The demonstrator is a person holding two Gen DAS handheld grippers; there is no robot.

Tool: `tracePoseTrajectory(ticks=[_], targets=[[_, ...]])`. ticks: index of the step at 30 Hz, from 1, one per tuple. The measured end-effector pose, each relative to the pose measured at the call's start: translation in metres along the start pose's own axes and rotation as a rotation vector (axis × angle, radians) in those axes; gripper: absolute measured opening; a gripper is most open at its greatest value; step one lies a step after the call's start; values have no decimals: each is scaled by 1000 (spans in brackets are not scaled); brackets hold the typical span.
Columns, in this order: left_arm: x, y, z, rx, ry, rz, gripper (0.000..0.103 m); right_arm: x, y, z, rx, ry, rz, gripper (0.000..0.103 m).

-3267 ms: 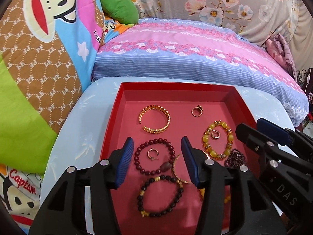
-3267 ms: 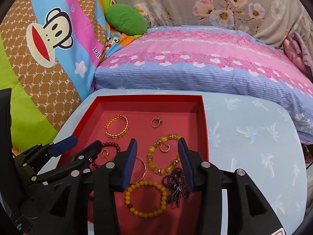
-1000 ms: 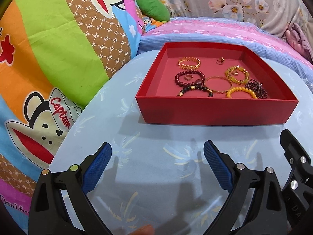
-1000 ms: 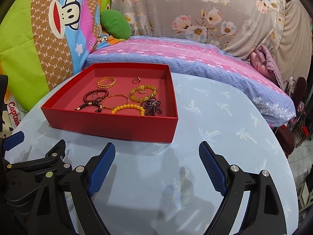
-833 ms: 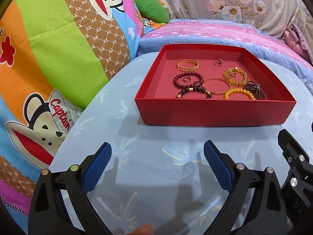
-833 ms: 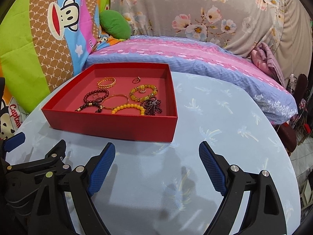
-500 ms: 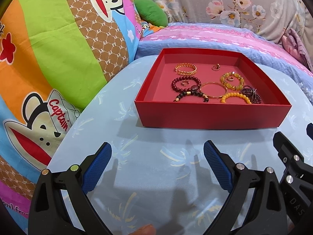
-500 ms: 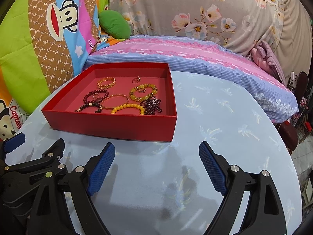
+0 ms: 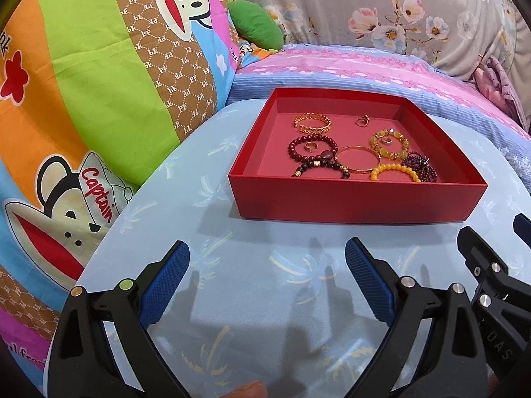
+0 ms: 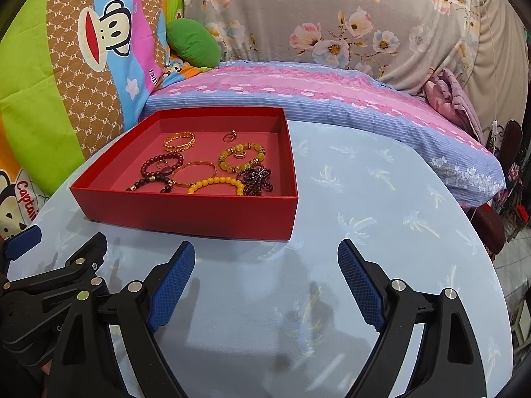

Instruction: Organize jewelry

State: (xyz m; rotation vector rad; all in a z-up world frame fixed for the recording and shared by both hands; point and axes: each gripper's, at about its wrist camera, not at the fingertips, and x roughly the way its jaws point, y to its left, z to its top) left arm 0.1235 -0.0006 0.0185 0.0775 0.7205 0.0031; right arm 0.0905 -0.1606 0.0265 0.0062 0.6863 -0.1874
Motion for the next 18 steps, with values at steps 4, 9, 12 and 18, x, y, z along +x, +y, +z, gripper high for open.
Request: tracePoseTrajectory(ticks=[4, 9, 12, 18], targets=[[0, 1, 0, -4, -2, -8, 90, 0, 0, 0, -1, -1, 1, 84], [-2, 1, 0, -5, -5, -14, 90, -1, -1, 0, 2, -5, 0, 84], [-2, 1, -1, -5, -7, -16, 90, -1, -1, 0, 3, -4, 0, 84], [-2, 0, -1, -5, -7, -16, 90, -1, -1, 0, 2, -4, 0, 84]])
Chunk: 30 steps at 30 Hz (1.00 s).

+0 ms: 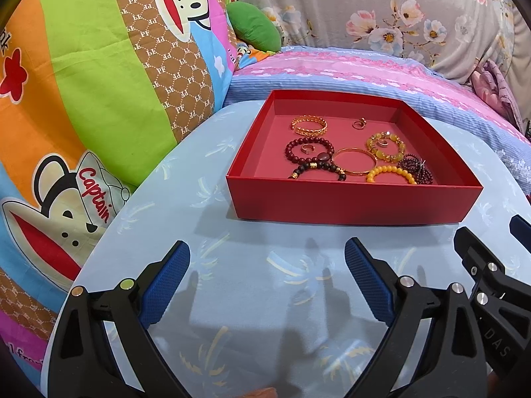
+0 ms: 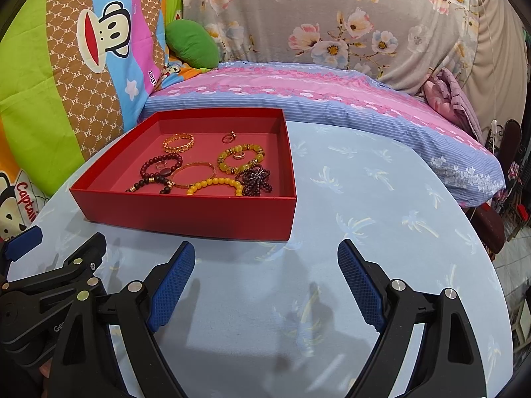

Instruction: Organize jewelry

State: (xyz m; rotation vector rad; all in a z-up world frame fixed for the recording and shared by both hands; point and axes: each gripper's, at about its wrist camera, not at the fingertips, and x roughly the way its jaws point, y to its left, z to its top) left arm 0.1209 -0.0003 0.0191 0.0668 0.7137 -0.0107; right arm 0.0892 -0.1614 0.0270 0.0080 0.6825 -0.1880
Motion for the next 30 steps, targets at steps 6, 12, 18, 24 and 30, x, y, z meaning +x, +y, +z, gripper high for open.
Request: tracePoseTrajectory(ticks=[6, 12, 18, 24, 30], targets=[[0, 0, 0, 0, 0, 1, 90, 0, 0, 0, 0, 0, 0, 84], [-1, -1, 0, -2, -6, -2, 90, 0, 0, 0, 1, 0, 0, 84], [-2, -1, 0, -3, -9, -8, 90, 0, 0, 0, 0, 0, 1, 84], [-2, -1, -1, -3, -10, -7, 90, 0, -1, 0, 1, 0, 0, 84], [-1, 0, 0, -6, -5, -20, 90, 0, -1, 0, 3, 1, 0, 84]])
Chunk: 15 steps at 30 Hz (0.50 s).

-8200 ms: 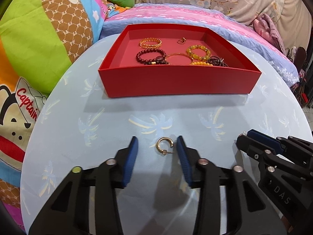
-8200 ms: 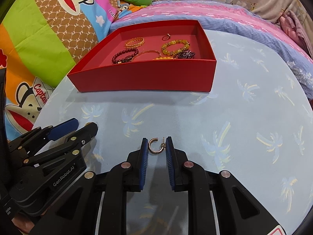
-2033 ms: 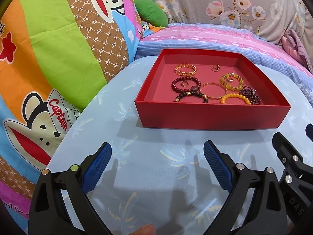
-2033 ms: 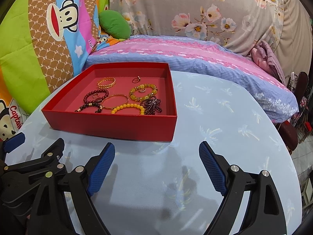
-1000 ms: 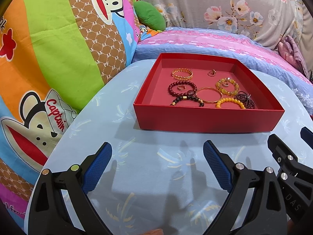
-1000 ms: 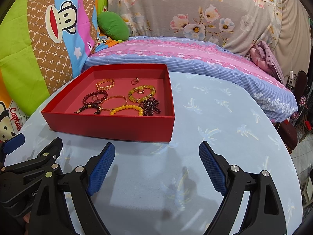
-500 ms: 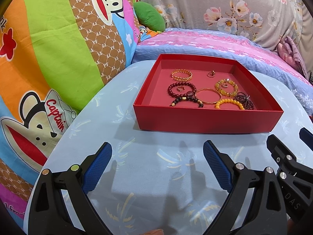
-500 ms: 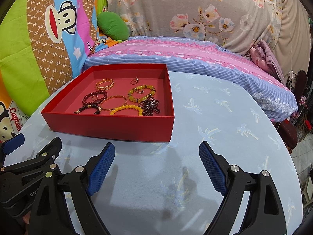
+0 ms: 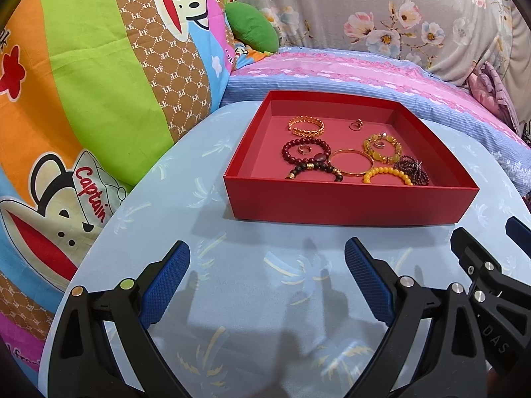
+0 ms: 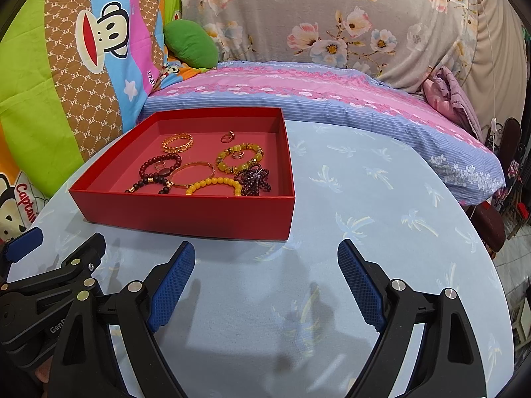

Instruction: Organize jewelry

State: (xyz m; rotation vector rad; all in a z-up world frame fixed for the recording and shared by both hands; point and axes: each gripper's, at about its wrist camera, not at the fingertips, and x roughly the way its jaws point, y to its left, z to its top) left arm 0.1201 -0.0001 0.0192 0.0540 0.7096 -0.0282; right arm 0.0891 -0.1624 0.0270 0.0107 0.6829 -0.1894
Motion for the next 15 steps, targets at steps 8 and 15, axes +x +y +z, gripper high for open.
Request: tracePoseTrajectory(ticks=[8, 15], targets=[[-1, 0, 0, -2, -7, 2, 90, 0, 0, 0, 0, 1, 0, 84], [-2, 0, 0, -1, -9, 2, 89, 0, 0, 0, 1, 0, 0, 84]])
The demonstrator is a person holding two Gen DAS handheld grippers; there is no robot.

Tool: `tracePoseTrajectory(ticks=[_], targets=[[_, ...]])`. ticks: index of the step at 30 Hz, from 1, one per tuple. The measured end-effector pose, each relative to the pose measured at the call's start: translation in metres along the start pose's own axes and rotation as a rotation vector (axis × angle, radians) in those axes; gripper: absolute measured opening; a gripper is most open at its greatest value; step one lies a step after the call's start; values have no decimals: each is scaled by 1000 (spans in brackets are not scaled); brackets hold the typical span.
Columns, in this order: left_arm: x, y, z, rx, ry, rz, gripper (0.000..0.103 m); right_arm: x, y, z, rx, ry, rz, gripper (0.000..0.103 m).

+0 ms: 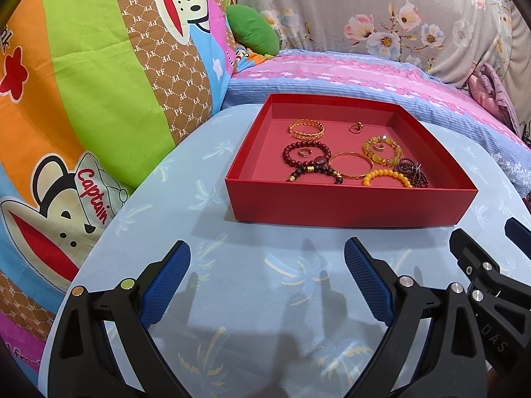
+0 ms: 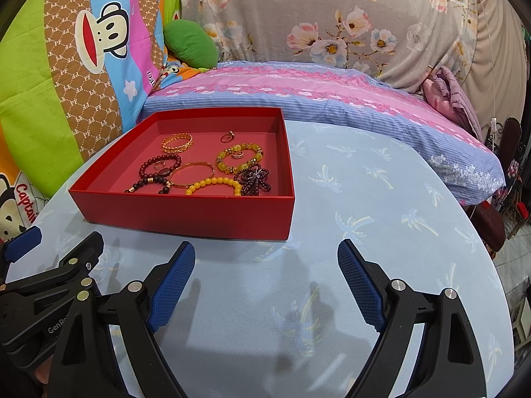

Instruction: Organize jewelry

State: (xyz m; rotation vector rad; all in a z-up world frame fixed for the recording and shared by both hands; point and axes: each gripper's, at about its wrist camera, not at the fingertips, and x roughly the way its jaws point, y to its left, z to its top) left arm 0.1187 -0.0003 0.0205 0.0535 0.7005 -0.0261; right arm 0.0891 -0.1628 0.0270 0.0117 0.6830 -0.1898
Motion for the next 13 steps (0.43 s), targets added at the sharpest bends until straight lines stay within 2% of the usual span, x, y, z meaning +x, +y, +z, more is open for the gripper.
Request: tracePoseTrajectory(ticks=[13], targets=[[-2, 1, 2, -4, -6, 3, 89, 2, -2, -1, 11, 17, 18, 85]])
